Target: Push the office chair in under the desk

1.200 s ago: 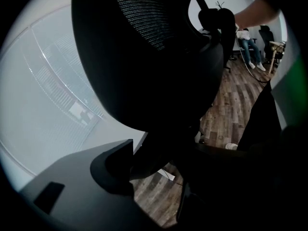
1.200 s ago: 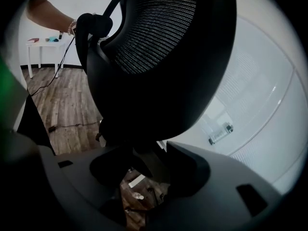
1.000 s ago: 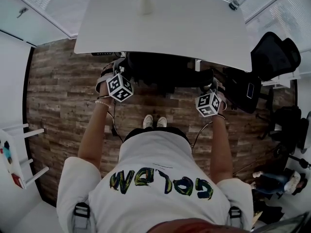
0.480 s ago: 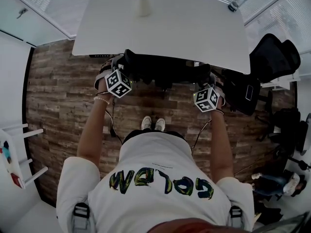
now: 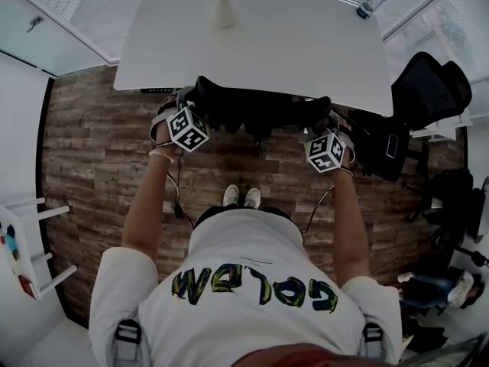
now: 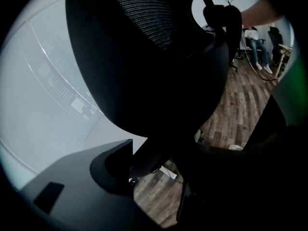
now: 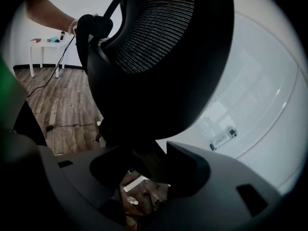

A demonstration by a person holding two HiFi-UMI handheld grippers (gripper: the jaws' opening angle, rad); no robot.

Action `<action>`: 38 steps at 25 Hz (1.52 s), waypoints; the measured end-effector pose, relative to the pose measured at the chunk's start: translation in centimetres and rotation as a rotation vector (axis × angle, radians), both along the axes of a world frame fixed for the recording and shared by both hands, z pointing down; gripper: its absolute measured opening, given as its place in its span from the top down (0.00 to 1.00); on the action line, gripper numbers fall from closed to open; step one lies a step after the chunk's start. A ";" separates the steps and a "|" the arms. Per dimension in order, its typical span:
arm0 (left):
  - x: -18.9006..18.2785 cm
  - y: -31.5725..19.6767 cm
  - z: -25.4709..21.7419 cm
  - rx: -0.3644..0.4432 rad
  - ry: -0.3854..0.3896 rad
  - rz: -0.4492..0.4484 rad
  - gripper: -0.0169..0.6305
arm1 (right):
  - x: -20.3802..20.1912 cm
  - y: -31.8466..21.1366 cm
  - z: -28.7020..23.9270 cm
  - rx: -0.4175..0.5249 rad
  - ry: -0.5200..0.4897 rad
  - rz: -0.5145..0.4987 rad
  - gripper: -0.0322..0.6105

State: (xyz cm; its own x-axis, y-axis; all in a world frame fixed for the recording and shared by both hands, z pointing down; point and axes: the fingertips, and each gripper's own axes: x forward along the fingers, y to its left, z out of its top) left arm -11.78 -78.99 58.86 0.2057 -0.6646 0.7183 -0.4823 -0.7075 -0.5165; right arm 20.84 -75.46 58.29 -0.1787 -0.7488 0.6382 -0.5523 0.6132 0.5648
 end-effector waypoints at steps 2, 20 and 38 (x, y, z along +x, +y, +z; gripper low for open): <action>0.0 0.0 0.1 0.002 -0.004 -0.001 0.57 | 0.1 -0.1 -0.1 0.001 0.001 -0.001 0.60; 0.6 -1.1 0.1 -0.002 -0.006 -0.009 0.57 | 0.6 -1.6 0.0 0.001 0.006 -0.003 0.60; 0.6 -2.1 0.2 0.018 -0.010 -0.013 0.57 | 0.9 -2.9 -0.1 0.005 0.011 -0.001 0.59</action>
